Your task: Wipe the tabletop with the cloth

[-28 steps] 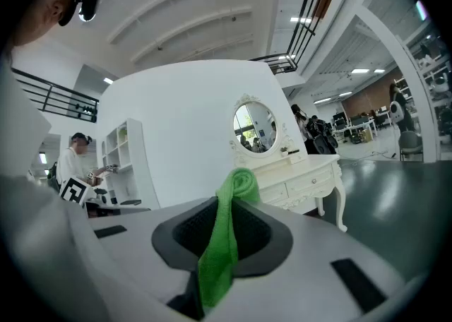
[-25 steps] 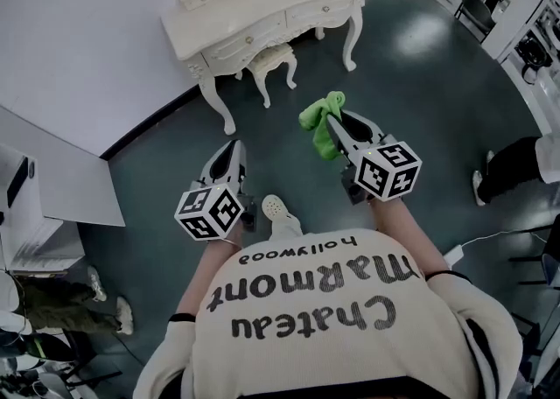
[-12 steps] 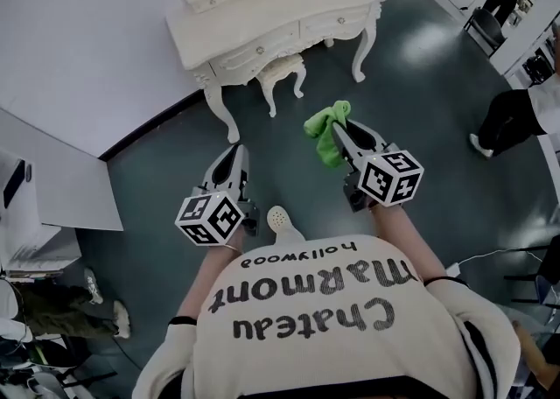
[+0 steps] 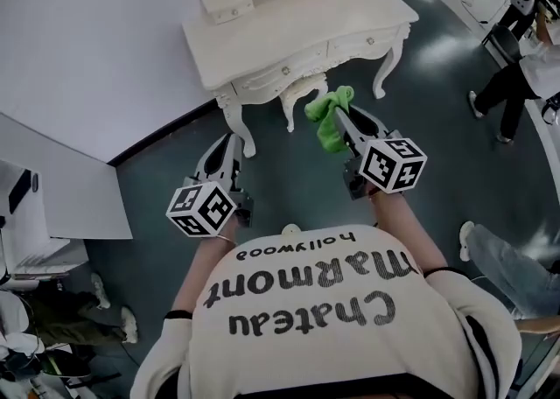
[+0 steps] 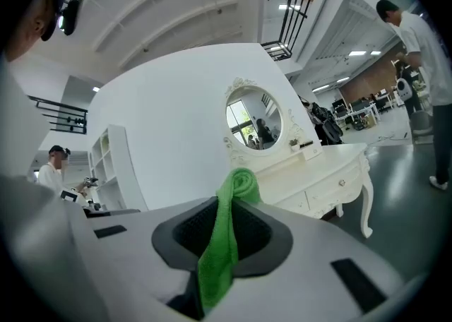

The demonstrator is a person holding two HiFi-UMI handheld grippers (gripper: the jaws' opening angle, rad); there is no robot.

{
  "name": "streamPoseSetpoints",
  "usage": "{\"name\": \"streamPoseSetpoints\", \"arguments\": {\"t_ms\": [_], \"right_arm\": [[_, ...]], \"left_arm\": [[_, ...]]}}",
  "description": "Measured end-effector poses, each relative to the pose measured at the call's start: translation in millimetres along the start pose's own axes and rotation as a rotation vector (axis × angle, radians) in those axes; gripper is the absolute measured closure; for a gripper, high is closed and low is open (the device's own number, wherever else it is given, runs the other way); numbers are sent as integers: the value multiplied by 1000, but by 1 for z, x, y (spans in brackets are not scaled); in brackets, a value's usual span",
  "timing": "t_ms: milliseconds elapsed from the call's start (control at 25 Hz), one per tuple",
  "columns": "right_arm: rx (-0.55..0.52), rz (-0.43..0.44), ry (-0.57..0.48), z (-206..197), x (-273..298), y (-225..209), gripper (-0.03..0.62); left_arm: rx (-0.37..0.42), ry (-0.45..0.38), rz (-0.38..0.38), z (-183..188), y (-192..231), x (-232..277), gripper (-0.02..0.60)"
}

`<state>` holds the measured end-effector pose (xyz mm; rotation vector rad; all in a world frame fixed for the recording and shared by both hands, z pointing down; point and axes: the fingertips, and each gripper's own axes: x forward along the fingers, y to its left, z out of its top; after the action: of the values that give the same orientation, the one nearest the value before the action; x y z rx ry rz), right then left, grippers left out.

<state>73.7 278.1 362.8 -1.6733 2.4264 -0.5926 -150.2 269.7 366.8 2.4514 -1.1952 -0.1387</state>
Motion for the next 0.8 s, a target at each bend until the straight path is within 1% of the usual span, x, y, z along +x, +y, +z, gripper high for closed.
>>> {"name": "streamPoseSetpoints", "arguments": {"t_ms": [120,240,440,640,720,800], "right_arm": [[-24,15,-3,8,29,3,522],[-29,8,4,5,49,-5,522],[16,-34,67,-20,61,-28,522],[59,-76,151,-43,79,-57,522],[60,-81,174,-45,97,-68,522],[54,-74,181,-43,116,-76,522]], "left_arm": [[-6,-19,18,18,24,14,574],[-3,-22,19,24,39,27,574],[-38,38,24,3,52,43,574],[-105,97,52,-22,70,65,574],[-119,114,65,-25,82,81,574],[-124,108,75,-21,94,96,574]]}}
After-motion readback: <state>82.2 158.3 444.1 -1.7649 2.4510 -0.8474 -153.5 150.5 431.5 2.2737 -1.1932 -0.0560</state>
